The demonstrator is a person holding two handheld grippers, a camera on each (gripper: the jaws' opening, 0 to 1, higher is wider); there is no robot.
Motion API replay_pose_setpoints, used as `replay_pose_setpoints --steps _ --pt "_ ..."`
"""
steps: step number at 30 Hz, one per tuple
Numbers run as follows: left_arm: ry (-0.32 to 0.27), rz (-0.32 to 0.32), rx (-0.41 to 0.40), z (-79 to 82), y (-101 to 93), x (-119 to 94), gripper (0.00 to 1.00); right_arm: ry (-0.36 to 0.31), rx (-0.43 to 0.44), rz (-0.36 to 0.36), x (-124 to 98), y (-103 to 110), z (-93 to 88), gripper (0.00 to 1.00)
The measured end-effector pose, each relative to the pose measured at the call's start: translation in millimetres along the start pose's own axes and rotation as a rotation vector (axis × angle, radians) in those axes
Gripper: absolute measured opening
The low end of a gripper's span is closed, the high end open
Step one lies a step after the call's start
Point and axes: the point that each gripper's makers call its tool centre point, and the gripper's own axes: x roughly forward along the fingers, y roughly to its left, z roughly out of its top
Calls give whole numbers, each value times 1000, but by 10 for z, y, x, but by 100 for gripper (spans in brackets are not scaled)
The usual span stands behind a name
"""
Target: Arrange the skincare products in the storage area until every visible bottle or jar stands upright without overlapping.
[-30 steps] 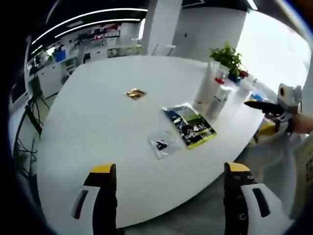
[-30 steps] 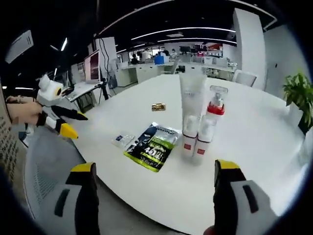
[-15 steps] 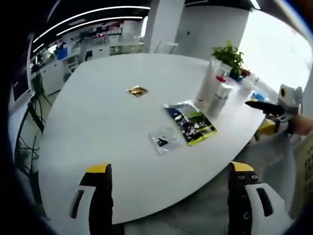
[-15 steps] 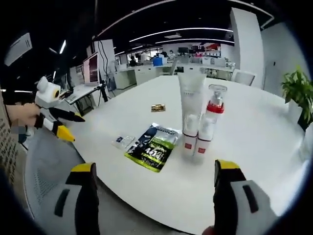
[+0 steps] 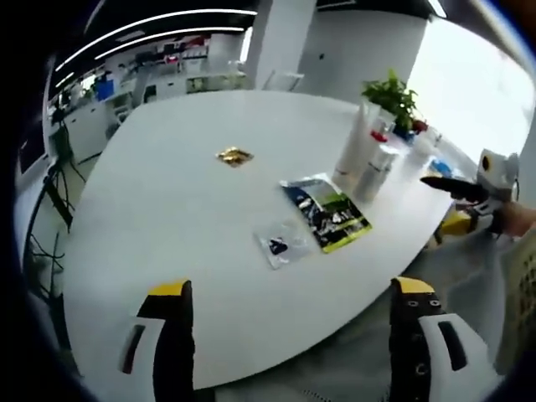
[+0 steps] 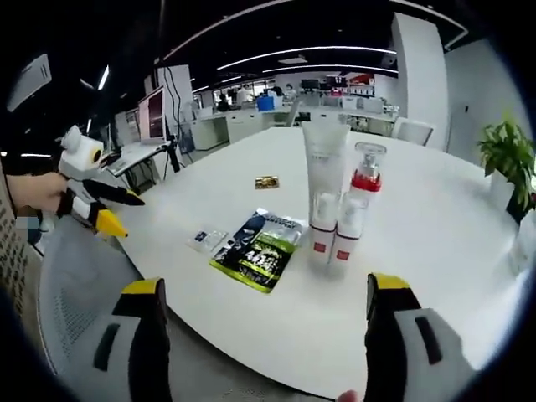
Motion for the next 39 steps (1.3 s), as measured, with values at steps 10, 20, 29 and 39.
replay_pose_setpoints --steps 10,20,29,39 --pt "1 -7 34 186 110 95 96 12 13 -13 14 -8 -23 99" --pt "25 -21 83 379 215 251 95 27 17 -21 12 -33 -76 97" --pt "57 -50 142 622 284 485 95 46 19 -32 18 -58 -124 96" --pt "112 -76 241 906 416 826 95 42 71 -61 -7 -160 -134 95"
